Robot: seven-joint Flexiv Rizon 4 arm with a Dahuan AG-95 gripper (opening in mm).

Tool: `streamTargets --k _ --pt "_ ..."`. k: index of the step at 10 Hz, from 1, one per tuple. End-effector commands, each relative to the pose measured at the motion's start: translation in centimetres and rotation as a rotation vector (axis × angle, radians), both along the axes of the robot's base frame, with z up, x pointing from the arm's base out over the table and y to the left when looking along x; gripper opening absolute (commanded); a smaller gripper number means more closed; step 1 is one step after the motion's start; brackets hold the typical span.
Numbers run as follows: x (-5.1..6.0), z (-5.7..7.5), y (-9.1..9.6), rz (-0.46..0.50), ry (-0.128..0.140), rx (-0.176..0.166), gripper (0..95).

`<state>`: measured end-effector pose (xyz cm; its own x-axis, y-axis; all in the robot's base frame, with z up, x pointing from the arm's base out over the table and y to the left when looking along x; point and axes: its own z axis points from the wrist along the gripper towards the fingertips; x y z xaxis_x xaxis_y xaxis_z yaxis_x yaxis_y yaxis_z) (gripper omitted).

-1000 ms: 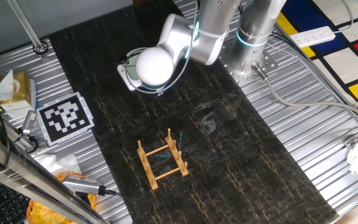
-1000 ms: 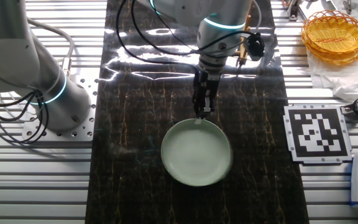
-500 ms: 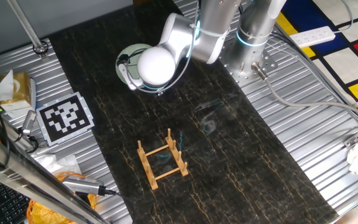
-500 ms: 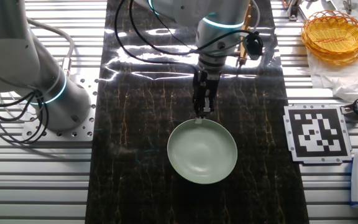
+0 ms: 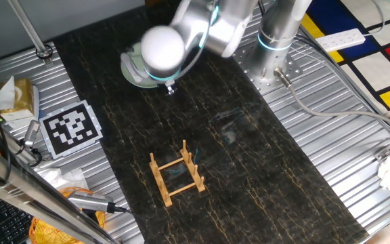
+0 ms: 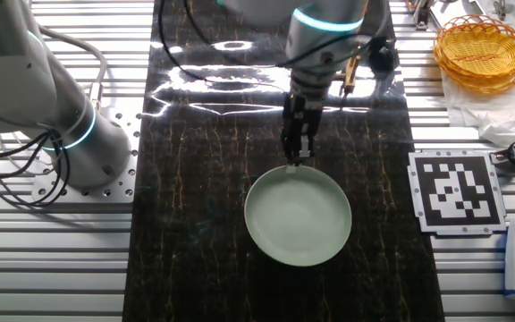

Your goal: Put the dish on the dish rack

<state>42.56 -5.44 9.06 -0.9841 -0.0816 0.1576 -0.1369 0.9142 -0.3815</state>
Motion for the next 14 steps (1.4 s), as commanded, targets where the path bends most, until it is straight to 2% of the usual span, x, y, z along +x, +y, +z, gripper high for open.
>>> streamTargets --k 1,3,5,6,8,10,11,12,13,14 --pt "0.7 1.0 0.2 0.008 -0.015 0.022 0.0" --pt "1.5 2.4 1.1 -0.008 -0.033 0.063 0.0" --pt "2.4 3.2 2.2 -0.023 -0.054 0.081 0.0" --pt "3.3 3.7 2.7 -0.032 -0.060 0.102 0.0" --pt "4.9 4.6 3.7 -0.076 -0.070 0.144 0.0" --pt "6.5 5.7 5.0 -0.114 -0.067 0.174 0.0" --pt "6.9 6.2 5.4 -0.125 -0.069 0.195 0.0" --pt "7.3 6.7 5.7 -0.137 -0.078 0.229 0.0" --pt "7.6 7.6 6.1 -0.144 -0.095 0.305 0.0" --pt "7.7 8.4 6.4 -0.166 -0.122 0.411 0.0"
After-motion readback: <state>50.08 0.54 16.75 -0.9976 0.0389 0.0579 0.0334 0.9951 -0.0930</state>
